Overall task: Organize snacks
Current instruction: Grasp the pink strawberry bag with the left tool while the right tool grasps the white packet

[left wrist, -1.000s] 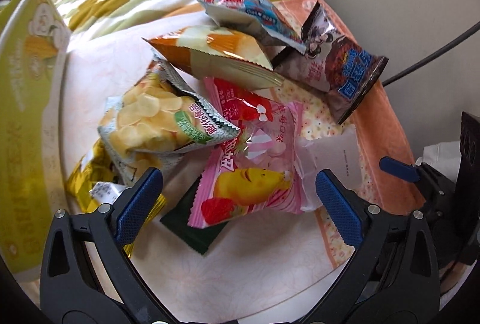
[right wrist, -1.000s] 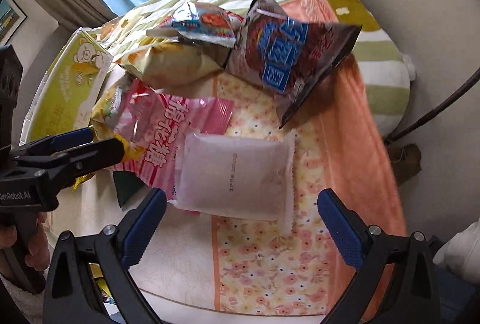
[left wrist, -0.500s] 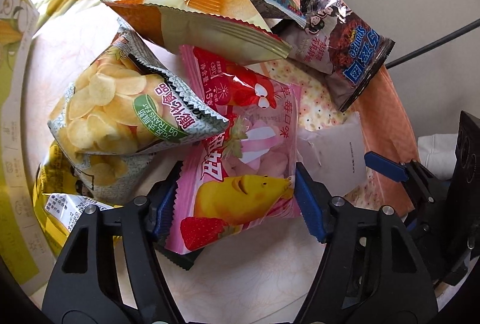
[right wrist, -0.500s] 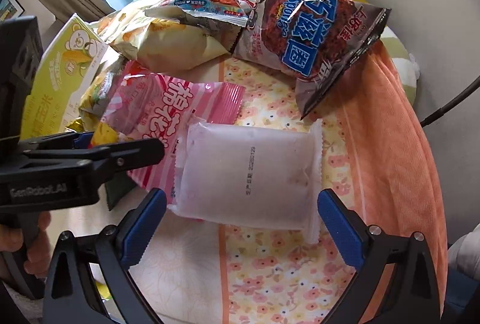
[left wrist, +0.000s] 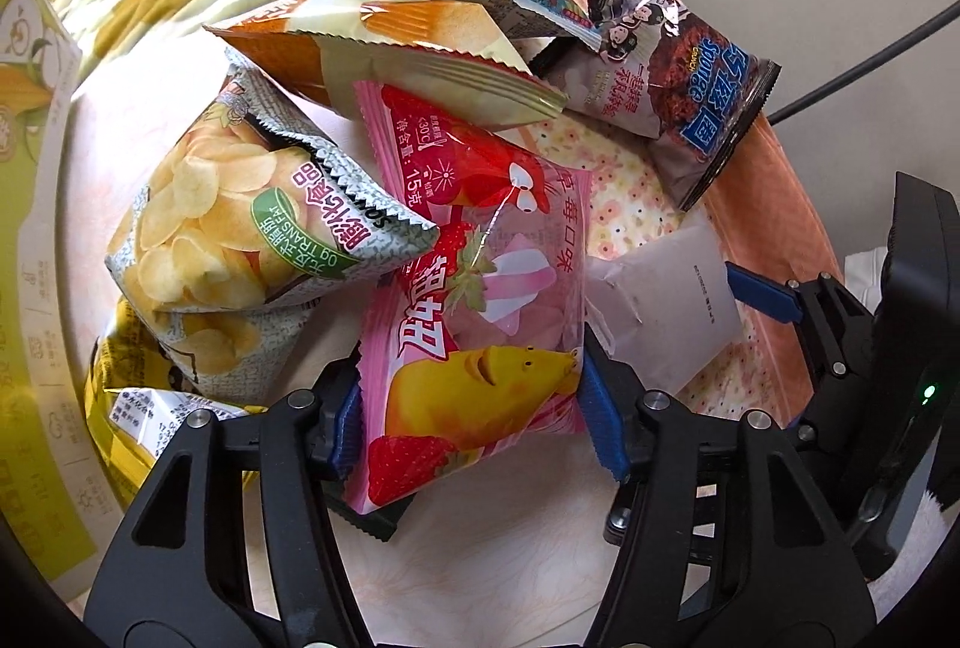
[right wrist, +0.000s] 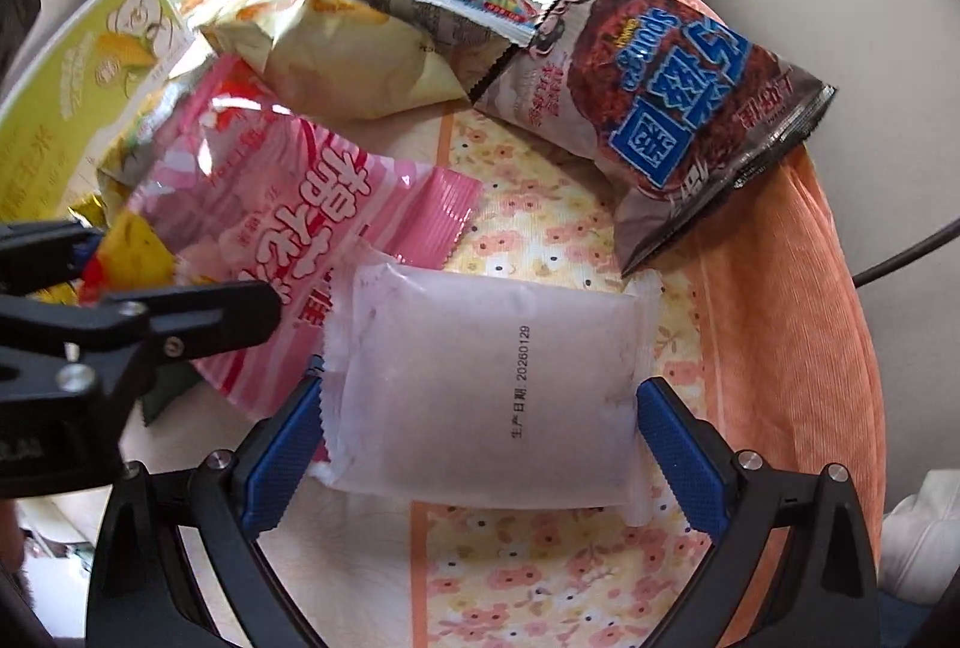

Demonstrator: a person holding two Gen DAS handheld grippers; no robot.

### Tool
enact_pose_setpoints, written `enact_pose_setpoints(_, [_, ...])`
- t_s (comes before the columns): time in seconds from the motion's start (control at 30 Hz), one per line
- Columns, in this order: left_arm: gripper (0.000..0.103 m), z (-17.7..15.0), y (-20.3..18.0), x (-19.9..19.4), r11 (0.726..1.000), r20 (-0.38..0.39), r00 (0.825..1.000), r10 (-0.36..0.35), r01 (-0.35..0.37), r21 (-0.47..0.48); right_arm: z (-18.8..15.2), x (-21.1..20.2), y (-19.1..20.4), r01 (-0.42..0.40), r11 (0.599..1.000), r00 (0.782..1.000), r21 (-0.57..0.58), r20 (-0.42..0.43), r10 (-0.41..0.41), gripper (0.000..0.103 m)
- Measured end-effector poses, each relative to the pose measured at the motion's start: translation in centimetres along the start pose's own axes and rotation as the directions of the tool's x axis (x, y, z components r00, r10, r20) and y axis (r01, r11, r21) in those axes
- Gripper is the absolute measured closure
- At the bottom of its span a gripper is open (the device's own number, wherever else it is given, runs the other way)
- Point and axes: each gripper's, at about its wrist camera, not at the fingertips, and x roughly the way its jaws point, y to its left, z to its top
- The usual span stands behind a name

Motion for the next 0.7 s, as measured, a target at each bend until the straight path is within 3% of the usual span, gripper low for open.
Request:
enact_pose_setpoints(0.07, [0.047,-0.1,0.1,-0.2,1.0,0.001,1.0,0.001,-0.001,0.002,0.0,0.1,0.2,0.012,1.0,1.0,-0.01,0.008,-0.011,0.005])
enact_pose_setpoints(0.27, [0.048,-0.4,-0.4,-1.1,1.0,0.006,1.0,0.003,-0.004,0.023,-0.5,-0.7,-0.4,0.057,0.998,0.998,0.002,0.036,-0.057,0.032])
enact_pose_setpoints(0.7, [0.049,-1.5,-3.0,-6.4,0.999,0.058,0.998,-0.015,0.013,0.04,0.4,-7.2,-2.9,0.036,0.999,0.992,0.023,0.121,-0.038,0.035])
